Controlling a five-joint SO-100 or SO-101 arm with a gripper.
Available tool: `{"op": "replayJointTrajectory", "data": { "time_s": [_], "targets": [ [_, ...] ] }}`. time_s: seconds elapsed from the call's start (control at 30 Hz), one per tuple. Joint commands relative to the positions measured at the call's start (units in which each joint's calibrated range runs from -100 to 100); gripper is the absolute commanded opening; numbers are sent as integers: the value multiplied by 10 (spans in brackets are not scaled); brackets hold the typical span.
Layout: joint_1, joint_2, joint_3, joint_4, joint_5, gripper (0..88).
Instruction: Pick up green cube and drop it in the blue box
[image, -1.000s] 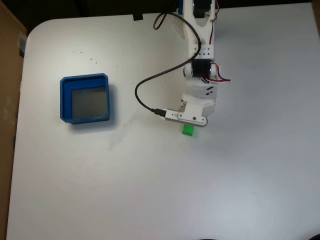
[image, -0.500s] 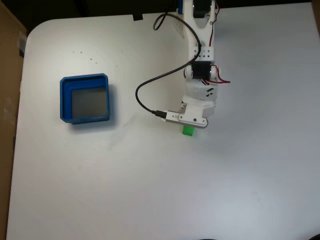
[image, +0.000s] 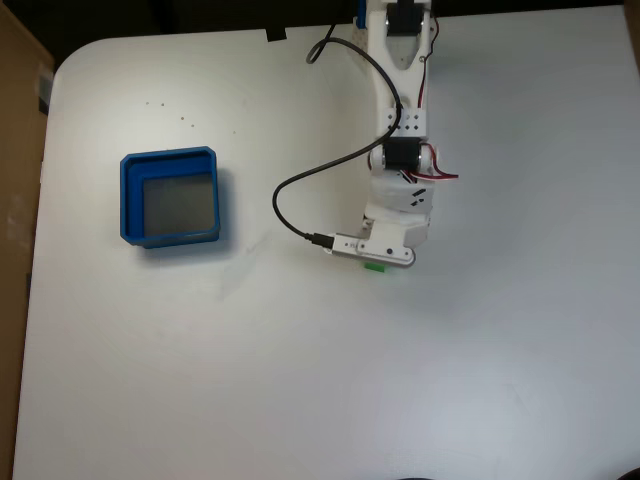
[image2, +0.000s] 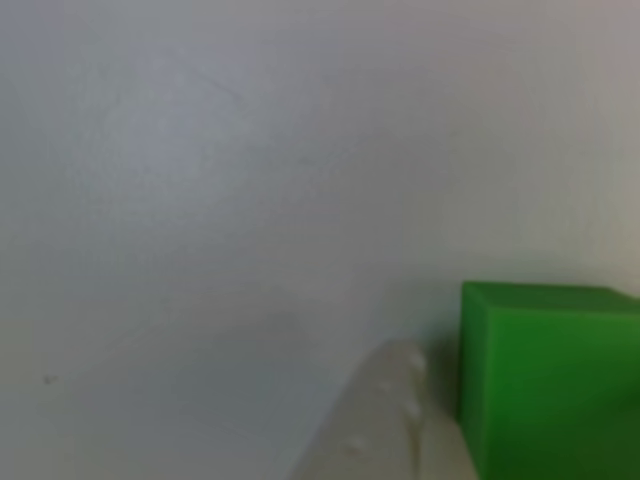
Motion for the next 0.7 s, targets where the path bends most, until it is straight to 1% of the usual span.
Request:
{"op": "replayJointTrajectory", "data": {
  "time_s": [0.0,0.2,0.67],
  "targets": [
    [-1,-6,-30,-10,1,268],
    [-1,22,-34,-11,1,268],
    [-1,20,-35,-12,1,265]
  ]
}}
